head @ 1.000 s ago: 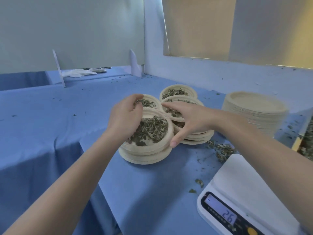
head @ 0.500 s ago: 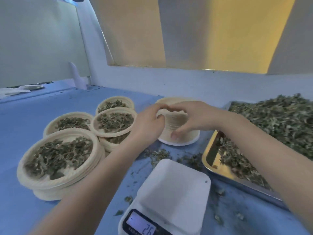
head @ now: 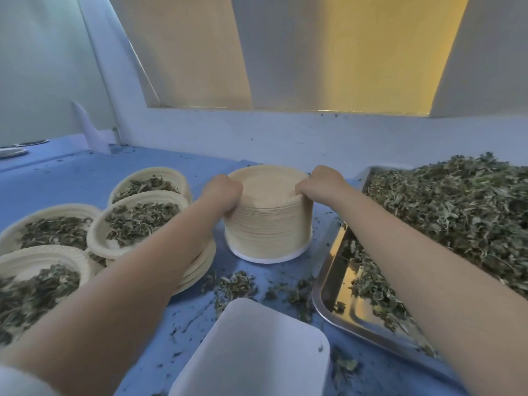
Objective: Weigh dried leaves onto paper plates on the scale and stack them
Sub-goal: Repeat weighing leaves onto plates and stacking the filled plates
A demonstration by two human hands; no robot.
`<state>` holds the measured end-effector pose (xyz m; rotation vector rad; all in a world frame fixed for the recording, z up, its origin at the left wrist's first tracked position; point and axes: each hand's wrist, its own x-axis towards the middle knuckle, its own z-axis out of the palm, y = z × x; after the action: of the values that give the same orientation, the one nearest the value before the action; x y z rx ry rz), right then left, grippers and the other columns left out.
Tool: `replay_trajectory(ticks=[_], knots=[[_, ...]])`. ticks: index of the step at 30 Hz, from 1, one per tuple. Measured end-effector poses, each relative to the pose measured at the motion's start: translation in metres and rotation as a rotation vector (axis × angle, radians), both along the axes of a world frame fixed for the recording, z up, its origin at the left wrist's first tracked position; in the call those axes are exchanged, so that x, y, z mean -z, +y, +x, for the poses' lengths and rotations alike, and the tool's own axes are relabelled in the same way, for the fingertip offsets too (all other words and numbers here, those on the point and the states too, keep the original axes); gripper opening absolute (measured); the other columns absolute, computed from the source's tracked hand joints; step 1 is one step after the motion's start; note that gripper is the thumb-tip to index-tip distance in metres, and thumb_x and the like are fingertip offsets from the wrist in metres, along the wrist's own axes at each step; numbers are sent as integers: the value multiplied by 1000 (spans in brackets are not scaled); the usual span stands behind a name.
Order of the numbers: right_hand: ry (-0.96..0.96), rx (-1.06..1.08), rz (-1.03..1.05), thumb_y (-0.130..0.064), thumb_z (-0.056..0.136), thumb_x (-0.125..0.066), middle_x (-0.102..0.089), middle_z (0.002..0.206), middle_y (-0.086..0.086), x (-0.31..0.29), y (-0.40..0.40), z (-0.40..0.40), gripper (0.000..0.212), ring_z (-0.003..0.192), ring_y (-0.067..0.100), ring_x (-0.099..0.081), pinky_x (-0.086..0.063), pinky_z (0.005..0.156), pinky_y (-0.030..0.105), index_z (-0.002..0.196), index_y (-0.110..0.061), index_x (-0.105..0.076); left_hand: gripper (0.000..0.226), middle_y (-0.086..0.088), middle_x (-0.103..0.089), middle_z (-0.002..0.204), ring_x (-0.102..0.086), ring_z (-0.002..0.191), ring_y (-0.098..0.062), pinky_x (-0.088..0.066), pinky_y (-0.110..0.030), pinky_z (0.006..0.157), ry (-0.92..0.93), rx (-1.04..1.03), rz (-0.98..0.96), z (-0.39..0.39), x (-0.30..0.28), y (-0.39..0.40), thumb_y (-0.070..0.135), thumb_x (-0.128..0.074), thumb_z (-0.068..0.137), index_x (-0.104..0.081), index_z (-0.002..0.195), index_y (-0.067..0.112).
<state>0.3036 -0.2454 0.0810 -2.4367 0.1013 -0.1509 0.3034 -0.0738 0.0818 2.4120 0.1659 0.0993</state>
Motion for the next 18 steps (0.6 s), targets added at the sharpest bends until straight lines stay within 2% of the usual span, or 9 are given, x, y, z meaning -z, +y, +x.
replay_trajectory(ticks=[1, 3, 4, 5, 7, 8, 11, 14, 18], knots=[[7, -2, 4, -4, 81, -47, -23, 60, 2, -1, 0, 1, 34, 51, 16, -20, -17, 47, 25, 61, -17, -24, 16, -18, -57, 97, -54, 97, -36, -35, -28, 62, -14, 15, 56, 1, -1, 1, 2, -37, 92, -52, 95, -3], [14, -22, -26, 0, 80, -44, -17, 60, 0, -4, 0, 2, 37, 51, 15, -13, -13, 48, 26, 61, -18, -17, 22, -8, -44, 73, -45, 72, -26, -29, -28, 50, -31, 27, 140, -1, -5, 2, -1, -35, 90, -40, 69, 5], [19, -26, -45, 0, 81, -43, -17, 61, 0, -5, 1, 2, 38, 52, 15, -13, -13, 48, 27, 62, -18, -16, 22, -7, -43, 73, -44, 68, -23, -31, -27, 51, -34, 32, 161, -1, -7, 1, -1, -35, 90, -40, 69, 5], [19, -28, -67, 0, 81, -42, -17, 61, 0, -7, 1, 2, 37, 53, 15, -13, -13, 48, 27, 62, -18, -16, 18, -11, -50, 82, -49, 75, -25, -39, -30, 59, -40, 43, 189, -3, -10, 0, -1, -34, 91, -46, 78, 1], [2, -34, -96, 0, 81, -41, -16, 61, 0, -11, 1, 1, 37, 53, 15, -12, -12, 49, 27, 61, -18, -16, 23, -21, -56, 109, -53, 104, -34, -44, -37, 83, -62, 55, 197, -7, -18, -3, -1, -33, 92, -52, 104, -8], [-14, -34, -92, -1, 81, -41, -15, 60, -1, -14, 1, 0, 37, 53, 15, -10, -12, 49, 28, 61, -18, -16, 25, -23, -55, 111, -52, 107, -36, -44, -37, 84, -72, 60, 188, -9, -22, -3, -2, -33, 92, -52, 106, -9], [-81, -29, -81, -3, 80, -43, -15, 59, 0, -28, -2, -6, 36, 52, 16, -10, -13, 49, 28, 61, -18, -17, 14, -16, -48, 91, -50, 79, -27, -41, -32, 60, -130, 91, 146, -14, -38, -2, -2, -32, 91, -45, 87, 1], [-152, -48, -78, -5, 80, -44, -15, 59, 0, -44, -4, -19, 36, 53, 17, -10, -12, 51, 30, 61, -18, -16, 22, -8, -40, 80, -36, 63, -15, -32, -25, 51, -196, 97, 110, -26, -55, 0, -4, -31, 90, -34, 71, 8], [-258, -55, -62, -7, 80, -43, -14, 58, -1, -54, -2, -58, 35, 52, 16, -10, -11, 52, 29, 61, -17, -15, 28, -4, -31, 70, -27, 59, -14, -24, -24, 49, -306, 93, 75, -60, -68, 5, -6, -30, 87, -26, 66, 13]])
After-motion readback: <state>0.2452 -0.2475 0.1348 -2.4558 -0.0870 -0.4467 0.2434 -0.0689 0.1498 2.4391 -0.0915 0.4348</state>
